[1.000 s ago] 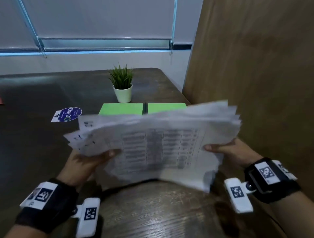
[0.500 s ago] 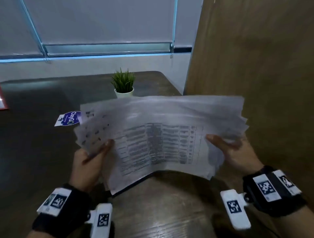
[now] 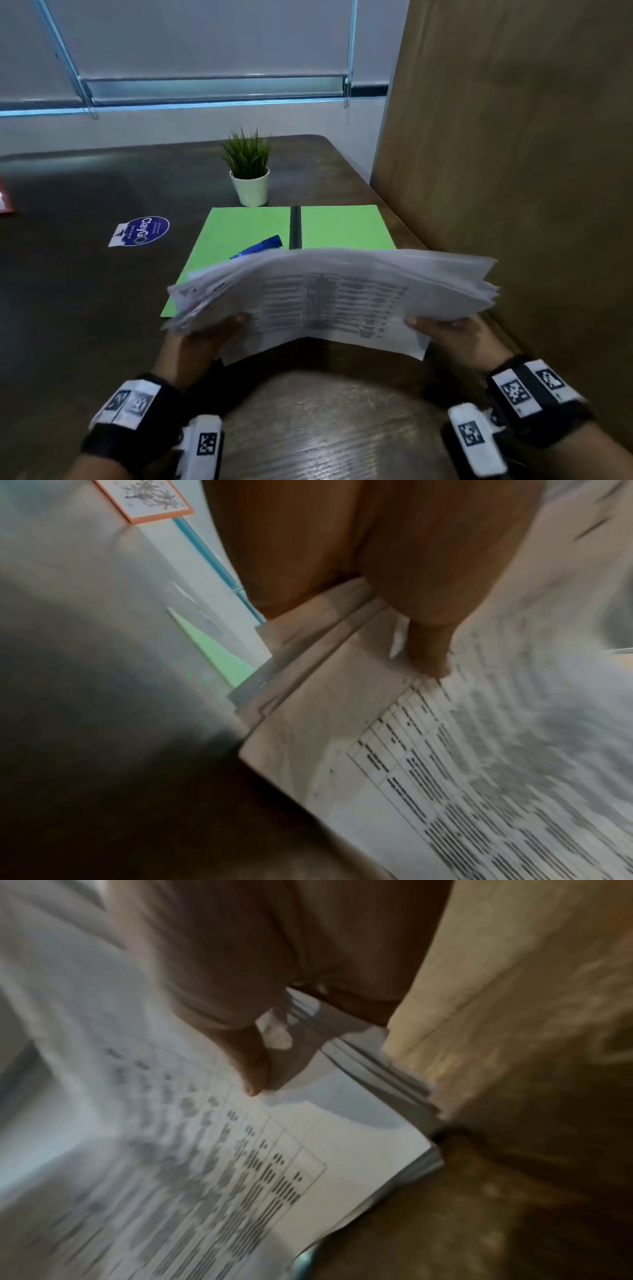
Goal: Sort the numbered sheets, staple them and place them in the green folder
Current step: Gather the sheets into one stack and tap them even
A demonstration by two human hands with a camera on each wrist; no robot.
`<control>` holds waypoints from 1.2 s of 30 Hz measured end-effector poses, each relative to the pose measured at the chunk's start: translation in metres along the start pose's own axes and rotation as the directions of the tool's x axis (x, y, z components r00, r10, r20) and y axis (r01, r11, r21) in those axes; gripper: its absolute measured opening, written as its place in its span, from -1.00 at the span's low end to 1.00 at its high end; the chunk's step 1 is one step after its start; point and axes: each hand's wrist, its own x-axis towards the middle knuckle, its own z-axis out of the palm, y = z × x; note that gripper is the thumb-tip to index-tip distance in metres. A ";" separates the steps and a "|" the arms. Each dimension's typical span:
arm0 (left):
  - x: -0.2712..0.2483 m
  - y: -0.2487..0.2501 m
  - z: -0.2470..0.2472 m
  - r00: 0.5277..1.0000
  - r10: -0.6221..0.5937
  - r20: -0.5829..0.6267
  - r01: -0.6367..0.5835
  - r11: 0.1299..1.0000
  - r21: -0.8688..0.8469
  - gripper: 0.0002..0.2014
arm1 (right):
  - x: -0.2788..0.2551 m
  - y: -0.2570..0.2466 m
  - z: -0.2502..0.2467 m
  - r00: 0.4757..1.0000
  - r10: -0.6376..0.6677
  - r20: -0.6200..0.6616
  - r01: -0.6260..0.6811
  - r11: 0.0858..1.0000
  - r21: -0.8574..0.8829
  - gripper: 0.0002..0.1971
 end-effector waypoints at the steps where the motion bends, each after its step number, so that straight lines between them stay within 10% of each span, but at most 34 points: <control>1: 0.003 0.005 0.004 1.000 0.015 0.024 -0.016 1.000 0.026 -0.67 | 0.002 -0.003 0.002 1.000 -0.011 -0.017 0.010 0.999 -0.045 -0.68; 8: 0.023 0.039 0.000 0.995 0.092 0.045 -0.084 0.984 -0.155 -0.45 | 0.010 -0.041 -0.001 0.985 -0.168 0.030 0.166 0.984 0.067 -0.51; 15: 0.004 0.024 -0.006 0.992 -0.062 0.108 0.080 0.982 -0.173 -0.66 | 0.000 -0.011 -0.004 0.989 0.071 0.132 -0.067 0.997 -0.034 -0.68; 21: 0.010 0.048 -0.014 1.000 0.010 -0.002 -0.010 0.974 -0.228 -0.61 | 0.004 -0.040 0.008 0.983 -0.137 0.120 0.135 0.990 0.031 -0.65; 28: 0.030 0.000 -0.014 0.909 -0.294 0.295 0.281 0.956 0.086 -0.61 | 0.015 -0.011 0.002 0.995 -0.063 0.081 0.071 0.994 -0.089 -0.59; 32: 0.032 0.001 0.016 0.846 -0.346 0.406 0.421 0.900 -0.112 -0.72 | 0.022 -0.018 -0.019 1.000 -0.016 -0.005 0.015 1.000 -0.015 -0.58; 36: 0.053 -0.001 0.046 0.867 -0.217 0.449 0.179 0.976 0.127 -0.53 | 0.033 -0.049 -0.043 0.990 -0.125 -0.066 0.115 0.983 -0.140 -0.62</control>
